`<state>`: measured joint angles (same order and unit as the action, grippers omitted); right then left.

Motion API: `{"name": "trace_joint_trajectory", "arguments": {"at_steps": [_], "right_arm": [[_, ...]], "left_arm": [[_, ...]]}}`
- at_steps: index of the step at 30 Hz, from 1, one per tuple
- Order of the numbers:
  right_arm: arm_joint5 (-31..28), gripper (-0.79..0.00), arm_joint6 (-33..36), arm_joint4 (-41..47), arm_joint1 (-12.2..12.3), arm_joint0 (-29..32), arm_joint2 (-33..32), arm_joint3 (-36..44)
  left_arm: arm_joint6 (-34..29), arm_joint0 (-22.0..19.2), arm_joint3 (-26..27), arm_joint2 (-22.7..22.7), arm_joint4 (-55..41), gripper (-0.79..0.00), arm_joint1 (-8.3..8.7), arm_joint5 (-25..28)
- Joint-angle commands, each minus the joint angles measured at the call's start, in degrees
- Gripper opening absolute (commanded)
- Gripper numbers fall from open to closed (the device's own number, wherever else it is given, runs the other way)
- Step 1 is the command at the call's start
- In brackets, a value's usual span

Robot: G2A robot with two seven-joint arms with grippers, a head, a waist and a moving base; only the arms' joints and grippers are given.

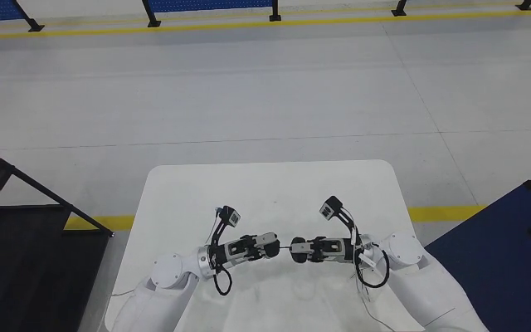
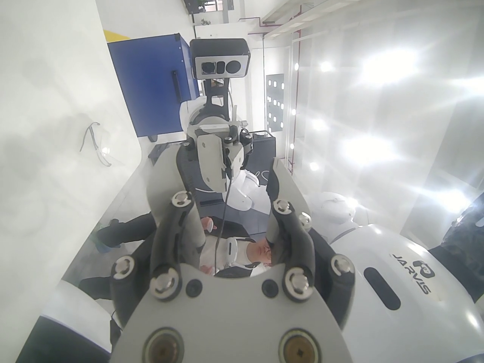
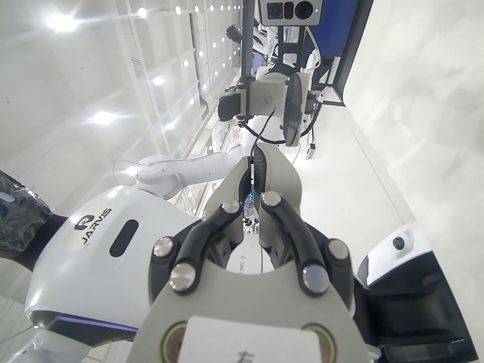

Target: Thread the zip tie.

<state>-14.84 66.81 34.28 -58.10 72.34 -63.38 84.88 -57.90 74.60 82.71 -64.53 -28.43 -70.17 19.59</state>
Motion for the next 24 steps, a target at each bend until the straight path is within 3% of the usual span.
{"name": "trace_joint_trajectory", "arguments": {"at_steps": [1, 5, 11, 24], "right_arm": [[0.2, -0.785, -0.2, -0.2, 0.0, 0.0, -0.1, -0.2], [0.5, -0.785, -0.3, -0.3, 0.0, 0.1, -0.3, -0.6], [-0.2, -0.785, -1.1, 0.5, -0.1, 0.6, -0.6, -0.8], [0.4, -0.785, -0.9, 0.3, -0.5, 0.4, 0.0, -2.2]], "left_arm": [[-0.1, 0.0, -0.1, 0.1, -0.1, -0.496, 0.03, 0.0], [-0.1, 0.0, -0.1, 0.3, 0.1, -0.489, 0.1, 0.0], [-0.3, 0.0, -0.1, 0.9, 0.4, -0.566, 0.15, -0.1], [0.0, -0.8, -0.5, 2.3, 1.1, -0.566, 0.1, 0.3]]}}
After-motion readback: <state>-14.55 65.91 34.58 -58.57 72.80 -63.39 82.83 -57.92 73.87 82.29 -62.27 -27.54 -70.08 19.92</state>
